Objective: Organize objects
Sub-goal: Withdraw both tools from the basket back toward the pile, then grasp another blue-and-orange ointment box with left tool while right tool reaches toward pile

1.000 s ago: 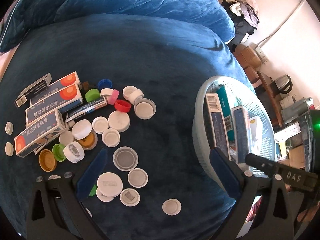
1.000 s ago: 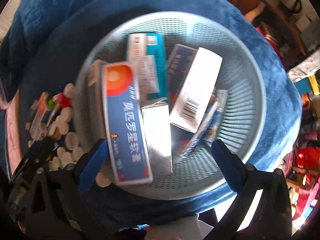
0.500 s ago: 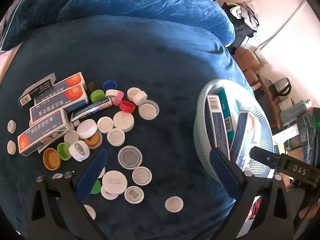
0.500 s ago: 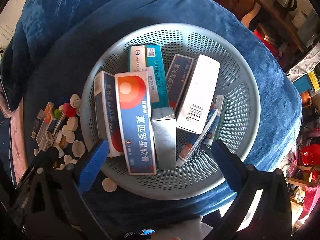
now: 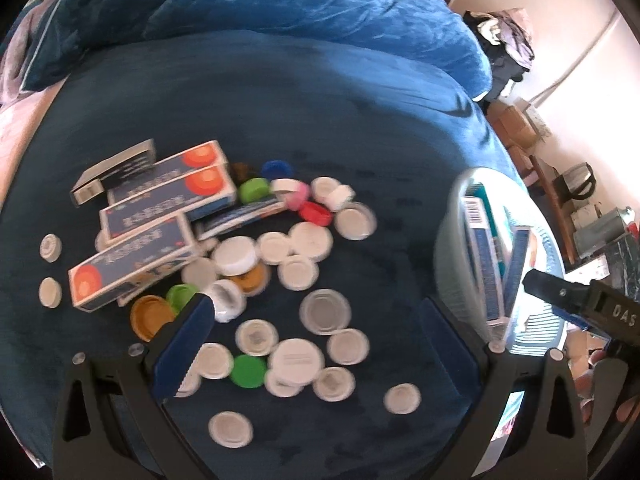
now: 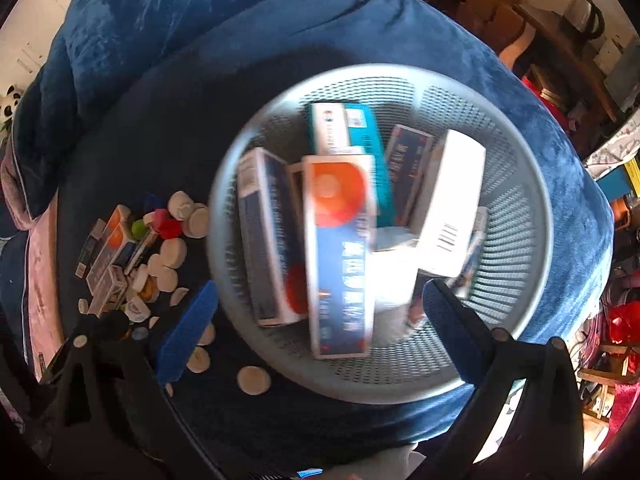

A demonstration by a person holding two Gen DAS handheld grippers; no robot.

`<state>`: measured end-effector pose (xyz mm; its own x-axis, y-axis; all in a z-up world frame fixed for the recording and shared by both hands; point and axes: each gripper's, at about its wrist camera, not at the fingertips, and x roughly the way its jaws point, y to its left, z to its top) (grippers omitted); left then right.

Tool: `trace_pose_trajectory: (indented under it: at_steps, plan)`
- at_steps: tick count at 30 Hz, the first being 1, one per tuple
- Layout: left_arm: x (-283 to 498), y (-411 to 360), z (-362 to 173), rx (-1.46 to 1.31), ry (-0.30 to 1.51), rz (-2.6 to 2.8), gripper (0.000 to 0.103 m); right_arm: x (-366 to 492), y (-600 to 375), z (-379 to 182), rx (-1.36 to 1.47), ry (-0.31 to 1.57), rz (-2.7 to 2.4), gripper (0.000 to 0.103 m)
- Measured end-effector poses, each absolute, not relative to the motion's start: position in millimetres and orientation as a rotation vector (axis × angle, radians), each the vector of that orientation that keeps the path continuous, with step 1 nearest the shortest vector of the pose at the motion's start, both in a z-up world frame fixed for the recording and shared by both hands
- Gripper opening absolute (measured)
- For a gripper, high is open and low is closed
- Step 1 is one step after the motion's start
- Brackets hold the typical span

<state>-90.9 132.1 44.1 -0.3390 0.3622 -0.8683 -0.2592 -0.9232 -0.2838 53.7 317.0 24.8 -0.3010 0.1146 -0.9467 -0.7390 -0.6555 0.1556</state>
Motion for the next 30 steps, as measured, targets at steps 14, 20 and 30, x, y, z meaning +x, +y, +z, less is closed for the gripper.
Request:
trace_pose_trajectory:
  at_steps: [14, 20, 30]
  plan:
    - [-119.9, 27.0, 26.1, -1.616, -0.164, 2.406, 0.103, -24.2, 242.4, 27.1, -1.515, 0.524, 2.238, 0.103]
    - [-129.5, -7.9, 19.3, -1.637, -0.261, 2.42, 0.103, -52.4, 231.9, 10.9, -1.565, 0.592, 2.255, 0.103]
    - [-148.4, 17.3, -19.5, -1.605, 0.056, 2.335, 0.103, -67.8, 221.6, -5.7, -1.63, 0.7, 2.257, 0.103]
